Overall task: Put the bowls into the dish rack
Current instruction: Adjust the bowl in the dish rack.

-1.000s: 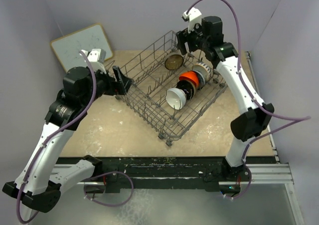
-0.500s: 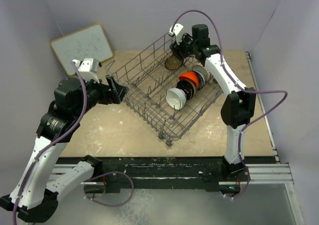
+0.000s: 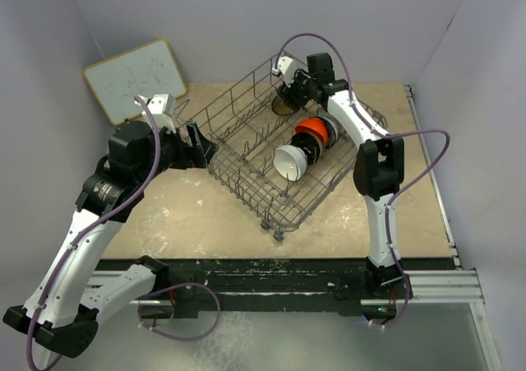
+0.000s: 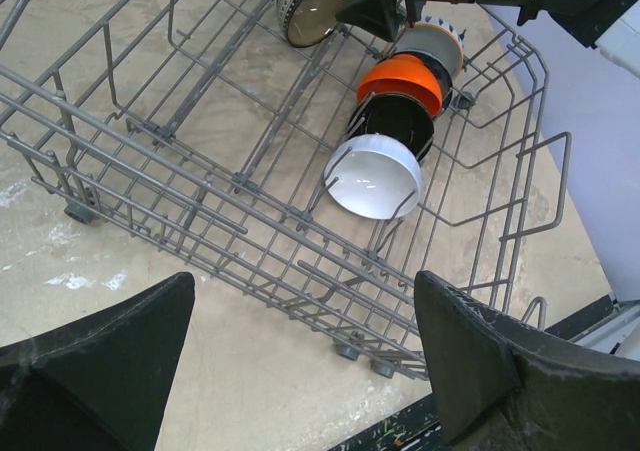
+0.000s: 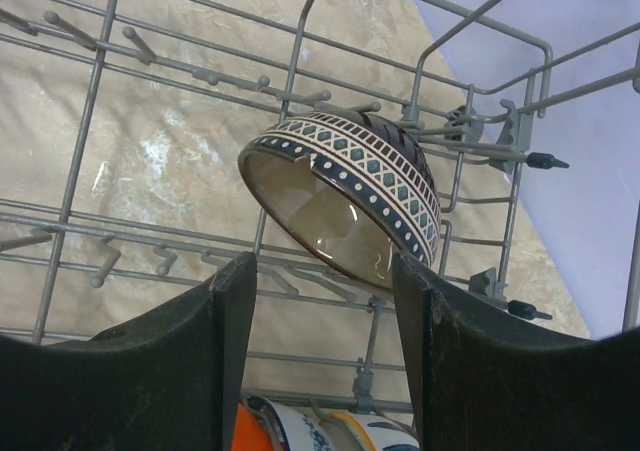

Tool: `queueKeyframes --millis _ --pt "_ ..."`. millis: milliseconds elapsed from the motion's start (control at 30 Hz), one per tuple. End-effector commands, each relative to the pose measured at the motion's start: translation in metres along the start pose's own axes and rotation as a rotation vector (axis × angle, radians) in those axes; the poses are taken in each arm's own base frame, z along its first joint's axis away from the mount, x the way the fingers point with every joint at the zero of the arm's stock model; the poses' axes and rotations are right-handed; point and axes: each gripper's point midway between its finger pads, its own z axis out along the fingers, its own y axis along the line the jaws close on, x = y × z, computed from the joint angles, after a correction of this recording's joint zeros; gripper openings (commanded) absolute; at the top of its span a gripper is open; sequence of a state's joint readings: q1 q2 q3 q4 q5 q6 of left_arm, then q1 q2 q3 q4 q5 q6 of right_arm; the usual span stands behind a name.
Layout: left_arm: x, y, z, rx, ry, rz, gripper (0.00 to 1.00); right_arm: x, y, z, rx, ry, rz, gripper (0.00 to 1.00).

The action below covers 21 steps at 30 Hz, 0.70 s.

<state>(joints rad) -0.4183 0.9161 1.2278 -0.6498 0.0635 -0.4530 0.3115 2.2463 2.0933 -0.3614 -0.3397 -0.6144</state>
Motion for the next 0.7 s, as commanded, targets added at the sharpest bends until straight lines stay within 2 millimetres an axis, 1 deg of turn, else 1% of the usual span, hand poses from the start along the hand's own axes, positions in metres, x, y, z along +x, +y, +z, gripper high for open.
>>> queueKeyframes --millis 0,67,133,300,467,667 --pt "-0.005 -0.002 0.006 0.013 -0.030 -0.002 0.92 -0.022 -0.017 -0.012 0.031 -0.055 -0.046 0.59" --pt "-0.003 -0.001 0.007 0.011 -0.029 -0.005 0.92 -0.016 -0.017 -0.008 0.030 -0.040 -0.047 0.59" --pt "-0.002 0.000 0.008 0.010 -0.025 -0.008 0.92 -0.010 -0.022 -0.004 0.062 -0.027 -0.045 0.59" --pt "0.000 0.001 0.008 0.007 -0.022 -0.009 0.92 -0.012 -0.037 0.000 0.146 -0.042 -0.035 0.58" --pt "0.003 0.003 0.012 0.002 -0.016 -0.007 0.93 -0.006 -0.039 0.010 0.143 -0.031 -0.022 0.59" --pt "0.006 0.004 0.016 0.004 -0.005 -0.005 0.93 0.007 -0.033 0.021 0.122 -0.002 -0.009 0.58"
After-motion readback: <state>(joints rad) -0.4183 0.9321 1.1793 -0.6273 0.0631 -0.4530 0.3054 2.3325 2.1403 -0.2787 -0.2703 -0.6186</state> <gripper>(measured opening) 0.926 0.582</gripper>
